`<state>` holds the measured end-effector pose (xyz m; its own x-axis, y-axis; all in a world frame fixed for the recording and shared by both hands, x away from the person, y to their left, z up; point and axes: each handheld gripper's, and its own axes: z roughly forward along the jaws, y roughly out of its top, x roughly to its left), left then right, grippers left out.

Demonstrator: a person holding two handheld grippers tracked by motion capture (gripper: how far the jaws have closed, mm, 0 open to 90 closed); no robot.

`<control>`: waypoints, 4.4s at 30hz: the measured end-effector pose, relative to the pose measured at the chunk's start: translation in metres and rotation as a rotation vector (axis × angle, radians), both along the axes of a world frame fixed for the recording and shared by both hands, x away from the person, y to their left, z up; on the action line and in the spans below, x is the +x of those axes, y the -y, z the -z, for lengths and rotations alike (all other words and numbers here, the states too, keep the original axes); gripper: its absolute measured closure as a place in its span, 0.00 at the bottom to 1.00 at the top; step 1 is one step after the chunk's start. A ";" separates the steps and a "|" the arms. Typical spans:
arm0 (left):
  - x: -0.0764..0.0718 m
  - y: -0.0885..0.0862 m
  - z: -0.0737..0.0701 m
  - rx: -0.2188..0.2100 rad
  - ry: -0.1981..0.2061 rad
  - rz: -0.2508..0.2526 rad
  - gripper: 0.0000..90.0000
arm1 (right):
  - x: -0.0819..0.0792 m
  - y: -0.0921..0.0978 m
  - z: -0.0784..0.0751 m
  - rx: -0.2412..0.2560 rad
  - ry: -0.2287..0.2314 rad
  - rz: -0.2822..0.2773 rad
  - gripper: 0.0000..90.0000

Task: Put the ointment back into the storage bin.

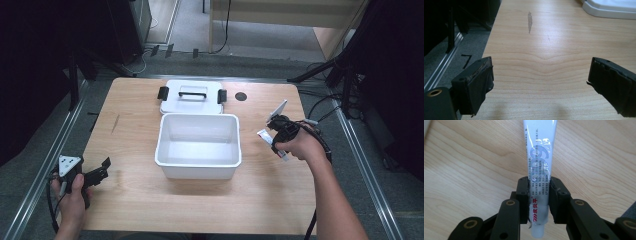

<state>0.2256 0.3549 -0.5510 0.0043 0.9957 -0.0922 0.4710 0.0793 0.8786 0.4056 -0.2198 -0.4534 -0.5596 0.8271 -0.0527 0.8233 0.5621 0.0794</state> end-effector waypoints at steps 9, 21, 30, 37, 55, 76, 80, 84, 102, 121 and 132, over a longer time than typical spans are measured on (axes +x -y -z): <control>0.000 0.000 0.000 -0.003 0.000 -0.002 0.08 | 0.001 -0.007 -0.034 0.039 0.029 0.007 0.81; -0.001 0.000 0.000 -0.002 0.002 -0.004 0.08 | 0.004 -0.025 -0.074 0.083 0.059 -0.019 0.81; -0.001 0.000 0.000 -0.004 0.005 -0.005 0.08 | 0.002 -0.045 -0.098 0.117 0.067 -0.072 0.81; 0.000 0.000 0.000 -0.004 0.004 -0.003 0.08 | 0.002 -0.064 -0.103 0.117 0.061 -0.116 0.81; 0.000 0.000 0.000 0.001 0.002 -0.001 0.08 | -0.006 -0.111 -0.111 0.159 0.051 -0.244 0.81; -0.001 0.000 0.000 0.000 0.002 -0.002 0.08 | -0.016 -0.145 -0.099 0.188 0.033 -0.498 0.81; -0.001 -0.001 0.000 -0.002 0.002 -0.001 0.08 | -0.018 -0.149 -0.095 0.179 0.046 -0.565 0.81; -0.001 0.000 0.000 0.002 0.003 -0.003 0.08 | -0.021 -0.152 -0.091 0.165 0.059 -0.633 0.81; -0.001 0.000 0.000 -0.002 0.005 -0.005 0.08 | -0.020 -0.161 -0.068 0.139 0.043 -0.712 0.81; -0.001 0.000 0.000 0.001 0.002 -0.004 0.08 | -0.021 -0.165 -0.023 0.118 -0.005 -0.735 0.81; -0.001 0.000 0.000 -0.002 0.002 -0.003 0.08 | -0.024 -0.175 -0.008 0.055 -0.039 -0.754 0.81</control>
<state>0.2246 0.3552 -0.5509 0.0011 0.9956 -0.0939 0.4690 0.0824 0.8793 0.3814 -0.0446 -0.4459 -0.9754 0.2202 0.0090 0.2200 0.9701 0.1023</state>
